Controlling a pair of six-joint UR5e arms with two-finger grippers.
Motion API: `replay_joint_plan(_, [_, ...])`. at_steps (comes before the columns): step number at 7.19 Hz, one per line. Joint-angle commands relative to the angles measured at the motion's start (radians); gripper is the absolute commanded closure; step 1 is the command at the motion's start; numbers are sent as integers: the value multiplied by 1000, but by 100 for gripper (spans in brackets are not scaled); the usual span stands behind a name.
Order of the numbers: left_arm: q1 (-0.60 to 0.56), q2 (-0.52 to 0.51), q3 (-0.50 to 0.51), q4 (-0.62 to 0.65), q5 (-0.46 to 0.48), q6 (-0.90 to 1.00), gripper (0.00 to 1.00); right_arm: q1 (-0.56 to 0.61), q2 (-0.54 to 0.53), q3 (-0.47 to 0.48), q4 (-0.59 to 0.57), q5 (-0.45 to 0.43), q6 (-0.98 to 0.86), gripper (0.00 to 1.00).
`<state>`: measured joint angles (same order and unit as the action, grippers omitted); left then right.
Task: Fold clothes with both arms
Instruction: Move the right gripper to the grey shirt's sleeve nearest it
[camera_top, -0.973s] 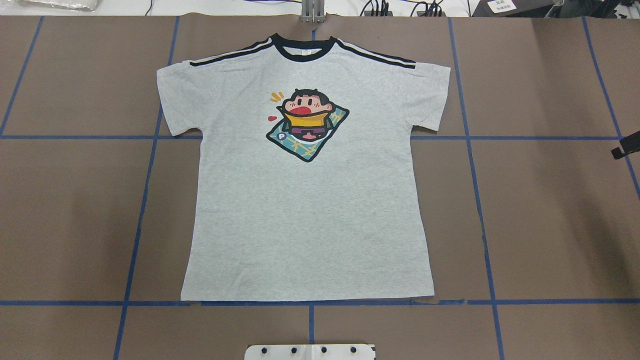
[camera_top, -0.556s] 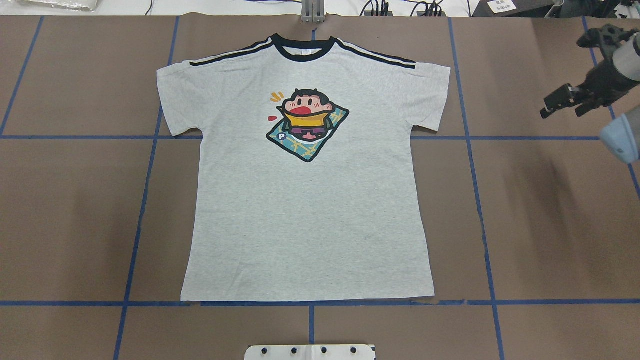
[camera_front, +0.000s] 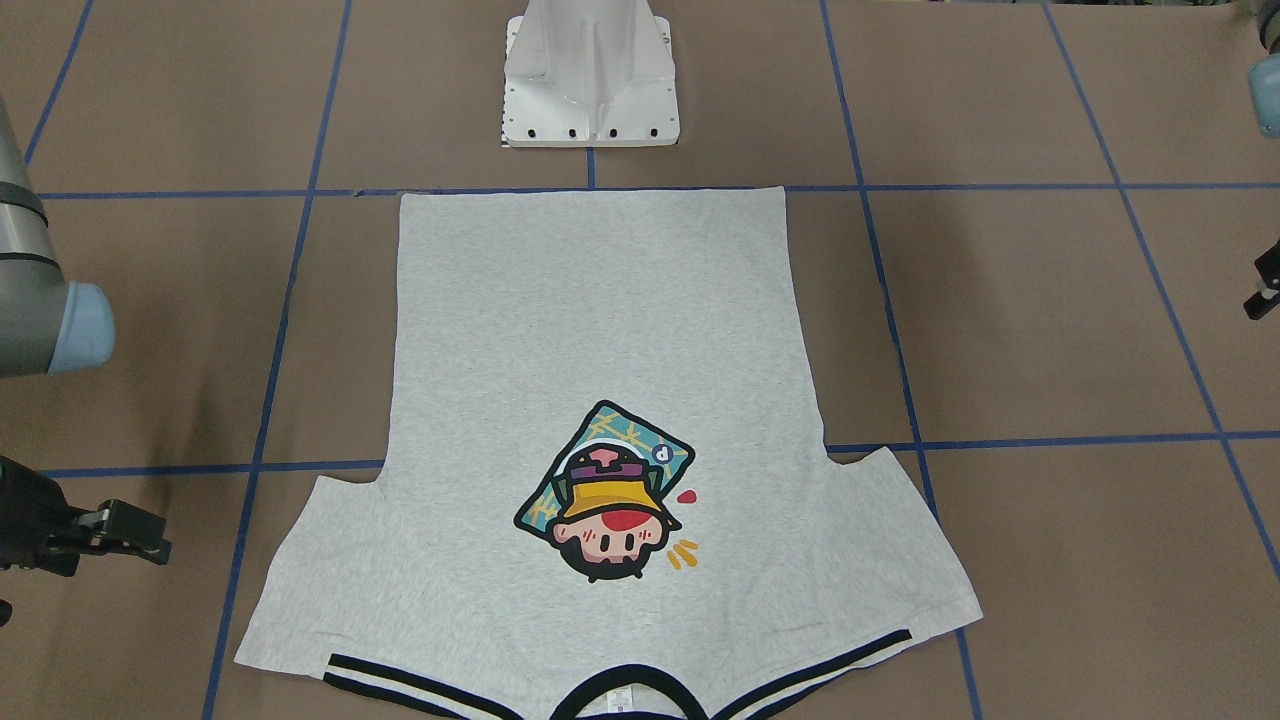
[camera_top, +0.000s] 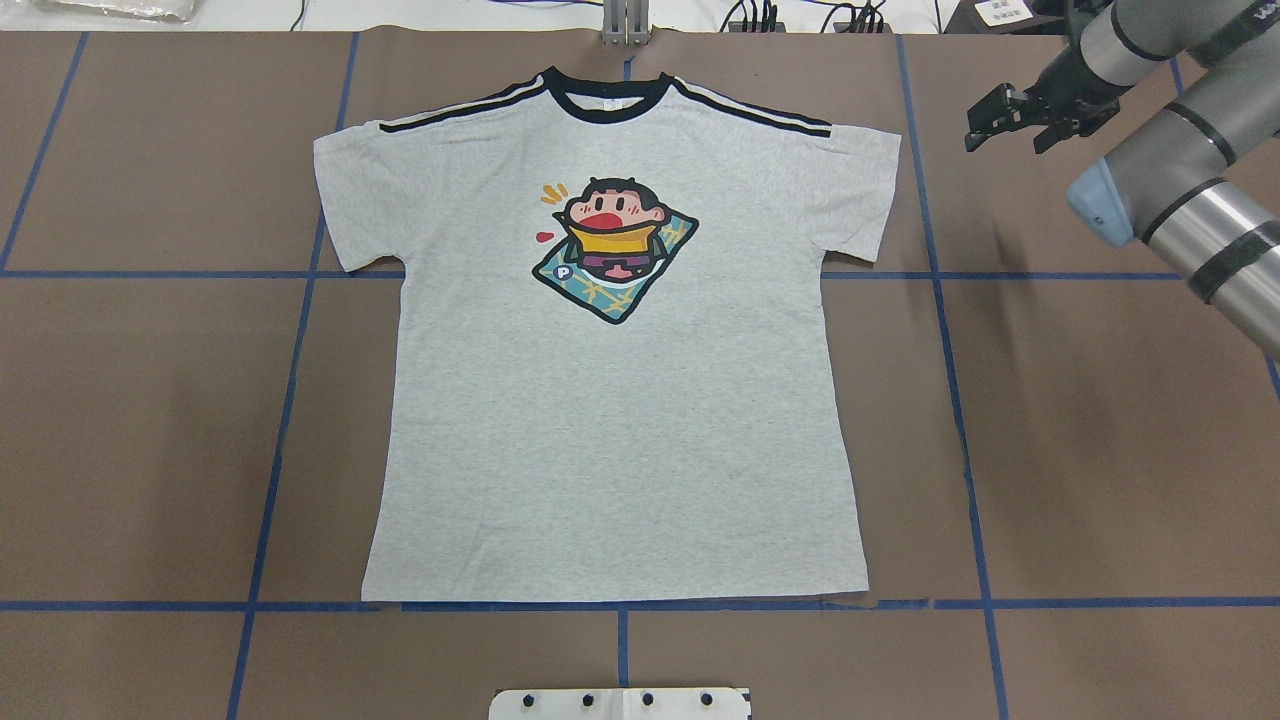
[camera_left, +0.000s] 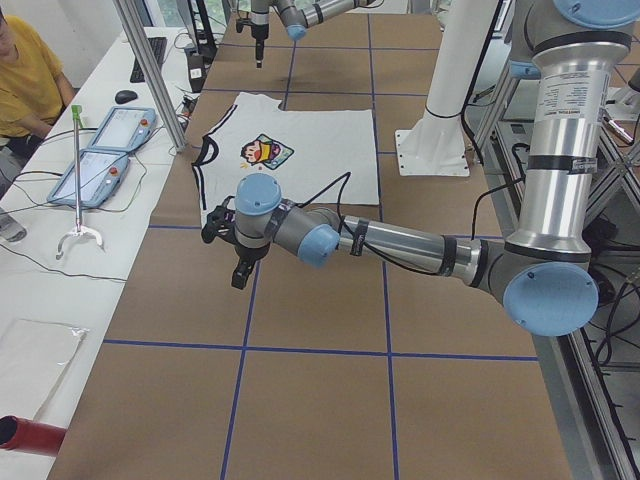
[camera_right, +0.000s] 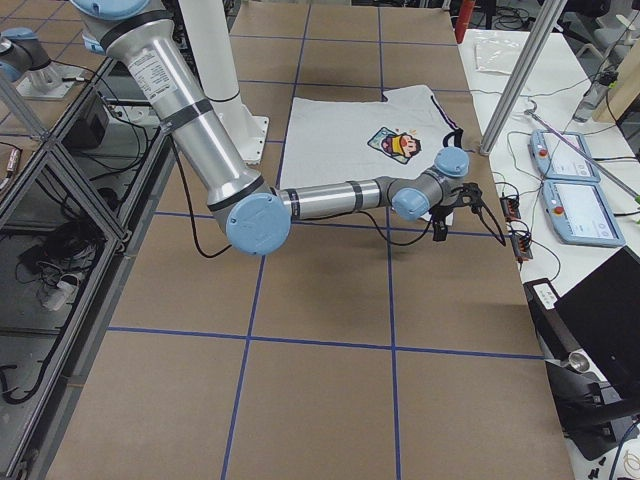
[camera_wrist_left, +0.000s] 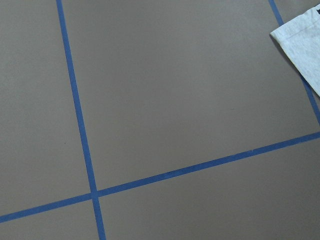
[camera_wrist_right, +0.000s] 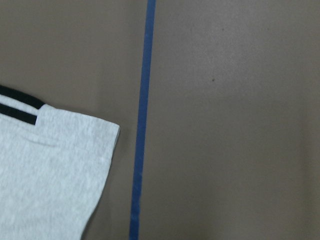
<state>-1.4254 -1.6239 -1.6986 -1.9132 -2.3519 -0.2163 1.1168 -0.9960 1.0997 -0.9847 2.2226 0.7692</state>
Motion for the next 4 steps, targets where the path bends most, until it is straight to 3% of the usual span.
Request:
replay_joint_plan(1, [0, -2, -7, -1, -1, -11, 1, -98, 87, -102, 141, -186, 295, 5])
replay_joint_plan(2, [0, -2, -7, -3, -3, -11, 1, -153, 82, -113, 197, -327, 330, 15])
replay_joint_plan(3, [0, -2, -10, -3, -3, -12, 1, -193, 88, -142, 201, -462, 337, 15])
replay_joint_plan(4, [0, -2, -9, -3, -3, -12, 1, -193, 100, -159, 210, -459, 337, 19])
